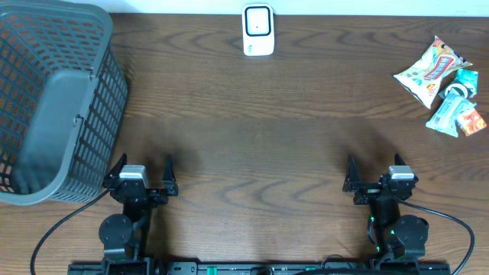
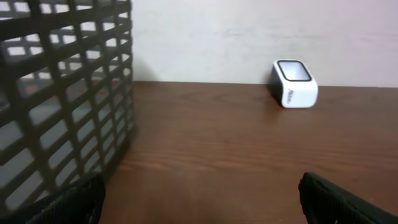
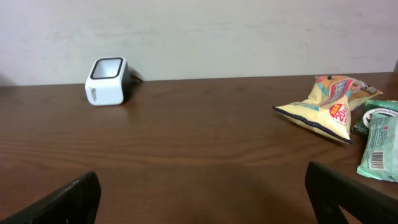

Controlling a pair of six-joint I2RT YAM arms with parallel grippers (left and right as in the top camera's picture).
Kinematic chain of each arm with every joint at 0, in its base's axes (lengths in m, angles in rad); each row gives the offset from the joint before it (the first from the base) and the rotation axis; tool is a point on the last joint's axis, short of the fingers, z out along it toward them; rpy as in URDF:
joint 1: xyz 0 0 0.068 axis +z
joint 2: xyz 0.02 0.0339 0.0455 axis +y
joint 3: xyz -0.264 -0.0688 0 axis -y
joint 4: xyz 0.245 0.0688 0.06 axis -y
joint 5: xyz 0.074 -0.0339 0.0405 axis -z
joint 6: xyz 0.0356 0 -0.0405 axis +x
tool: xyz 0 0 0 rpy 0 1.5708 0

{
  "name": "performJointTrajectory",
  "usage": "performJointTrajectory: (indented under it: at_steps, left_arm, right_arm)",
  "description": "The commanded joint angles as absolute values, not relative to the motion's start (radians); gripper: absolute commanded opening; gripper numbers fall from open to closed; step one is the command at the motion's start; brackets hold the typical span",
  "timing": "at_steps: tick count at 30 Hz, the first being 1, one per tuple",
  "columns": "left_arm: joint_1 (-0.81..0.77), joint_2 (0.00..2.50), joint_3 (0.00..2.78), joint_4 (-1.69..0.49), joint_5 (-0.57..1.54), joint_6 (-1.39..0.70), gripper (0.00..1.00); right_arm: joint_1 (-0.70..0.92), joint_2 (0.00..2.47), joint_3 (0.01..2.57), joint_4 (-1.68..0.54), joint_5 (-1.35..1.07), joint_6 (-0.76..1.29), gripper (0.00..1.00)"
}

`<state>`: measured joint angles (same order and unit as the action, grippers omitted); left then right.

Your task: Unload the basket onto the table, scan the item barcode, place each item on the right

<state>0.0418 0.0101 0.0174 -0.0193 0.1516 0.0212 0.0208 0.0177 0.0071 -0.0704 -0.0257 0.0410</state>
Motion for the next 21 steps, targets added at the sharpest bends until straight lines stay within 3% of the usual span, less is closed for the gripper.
performJointTrajectory:
  at_steps: [1, 21]
  left_arm:
    - [0.023, 0.001, 0.004, -0.068, 0.09, -0.006, 0.98]
    - [0.015, 0.001, 0.004, -0.074, 0.045, -0.017, 0.98]
  right_arm:
    - [0.013, 0.016, 0.006, -0.075, -0.018, 0.051, 0.99]
    - [0.013, 0.016, 0.006, -0.075, -0.018, 0.051, 0.99]
